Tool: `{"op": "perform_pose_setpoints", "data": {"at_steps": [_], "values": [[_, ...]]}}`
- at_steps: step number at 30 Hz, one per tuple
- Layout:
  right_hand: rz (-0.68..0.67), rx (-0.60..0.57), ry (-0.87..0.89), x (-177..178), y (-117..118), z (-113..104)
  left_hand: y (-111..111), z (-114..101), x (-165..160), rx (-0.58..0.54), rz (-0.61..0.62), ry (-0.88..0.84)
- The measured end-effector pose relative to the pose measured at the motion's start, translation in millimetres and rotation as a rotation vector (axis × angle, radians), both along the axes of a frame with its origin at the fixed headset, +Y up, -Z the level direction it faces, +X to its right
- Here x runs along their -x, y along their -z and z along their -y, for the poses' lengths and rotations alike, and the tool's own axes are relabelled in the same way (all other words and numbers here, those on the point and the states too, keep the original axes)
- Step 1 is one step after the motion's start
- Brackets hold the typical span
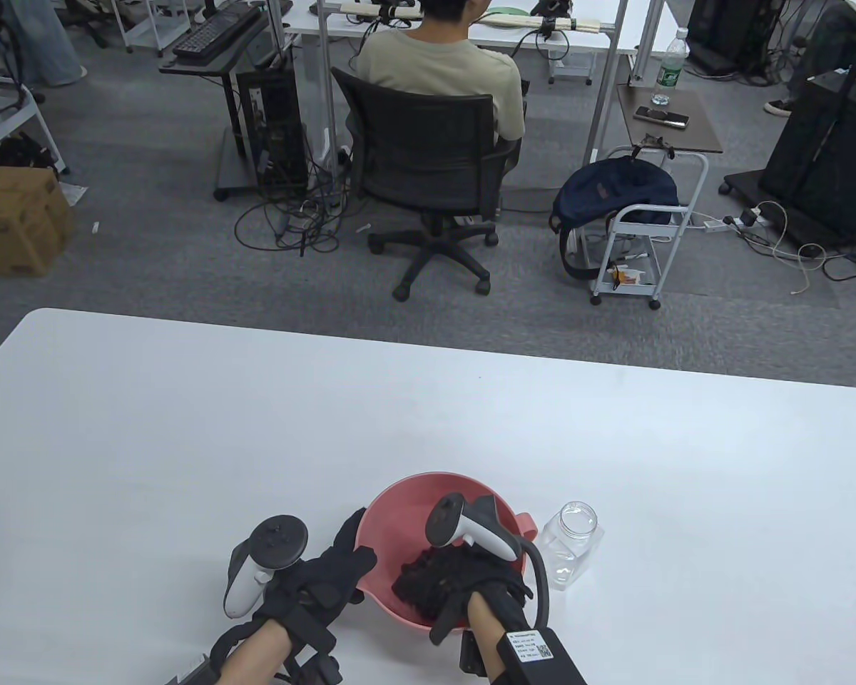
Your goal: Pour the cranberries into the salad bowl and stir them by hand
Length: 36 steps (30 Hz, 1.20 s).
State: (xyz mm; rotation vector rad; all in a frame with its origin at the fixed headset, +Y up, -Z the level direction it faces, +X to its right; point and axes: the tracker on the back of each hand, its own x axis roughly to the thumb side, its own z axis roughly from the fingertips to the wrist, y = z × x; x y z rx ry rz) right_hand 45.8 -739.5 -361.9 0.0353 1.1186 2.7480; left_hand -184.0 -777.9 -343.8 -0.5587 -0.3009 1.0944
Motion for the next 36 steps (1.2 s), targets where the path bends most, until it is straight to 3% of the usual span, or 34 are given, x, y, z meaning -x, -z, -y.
{"op": "perform_pose_setpoints", "data": {"at_steps": [25, 36], "values": [[-0.046, 0.005, -0.076, 3.1, 0.6, 0.7, 0.2, -0.2, -0.1, -0.004, 0.002, 0.002], [-0.072, -0.023, -0.010, 3.2, -0.6, -2.0, -0.2, 0.7, 0.1, -0.011, 0.006, 0.005]]}}
